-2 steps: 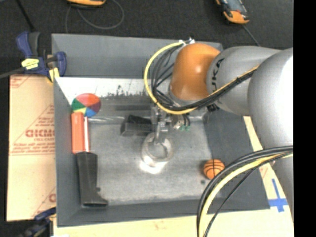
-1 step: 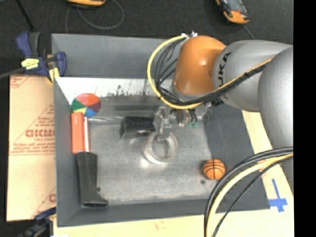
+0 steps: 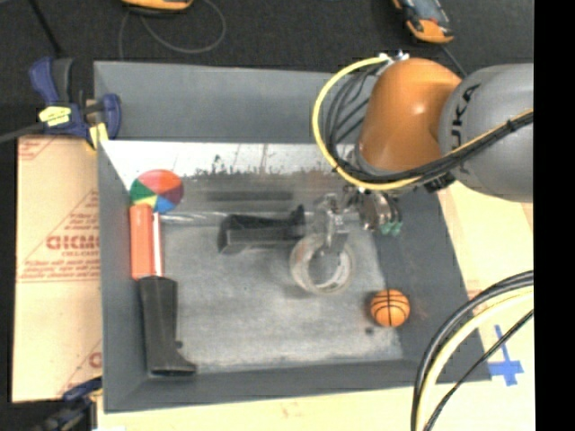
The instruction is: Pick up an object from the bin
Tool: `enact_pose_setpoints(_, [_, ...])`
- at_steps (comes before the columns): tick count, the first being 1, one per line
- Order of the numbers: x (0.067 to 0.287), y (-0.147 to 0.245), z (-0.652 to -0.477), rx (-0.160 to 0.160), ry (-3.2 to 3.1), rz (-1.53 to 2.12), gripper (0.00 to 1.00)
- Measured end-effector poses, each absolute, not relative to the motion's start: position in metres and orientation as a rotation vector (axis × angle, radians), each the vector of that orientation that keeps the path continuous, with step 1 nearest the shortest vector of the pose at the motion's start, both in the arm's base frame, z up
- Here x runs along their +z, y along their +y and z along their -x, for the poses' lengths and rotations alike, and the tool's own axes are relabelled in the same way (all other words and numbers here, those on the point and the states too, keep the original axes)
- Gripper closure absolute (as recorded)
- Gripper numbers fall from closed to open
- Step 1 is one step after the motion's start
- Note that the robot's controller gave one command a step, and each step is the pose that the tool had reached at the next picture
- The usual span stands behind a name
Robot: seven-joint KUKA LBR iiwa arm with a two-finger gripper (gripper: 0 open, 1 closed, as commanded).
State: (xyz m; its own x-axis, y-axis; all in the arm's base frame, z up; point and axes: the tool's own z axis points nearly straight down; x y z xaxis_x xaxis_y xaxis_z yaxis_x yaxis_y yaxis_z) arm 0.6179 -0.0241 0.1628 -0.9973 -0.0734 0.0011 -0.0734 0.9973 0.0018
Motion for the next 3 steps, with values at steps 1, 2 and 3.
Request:
enact_pose_setpoints(1, [0.177, -0.043, -0.621, 0.008, -3.147, -0.129, 1.00])
enact_pose_setpoints(2, [0.174, -0.022, -0.629, 0.000, -3.139, -0.206, 1.00])
enact_pose_setpoints(3, [0.222, -0.032, -0.631, 0.001, -3.130, -0.219, 1.00])
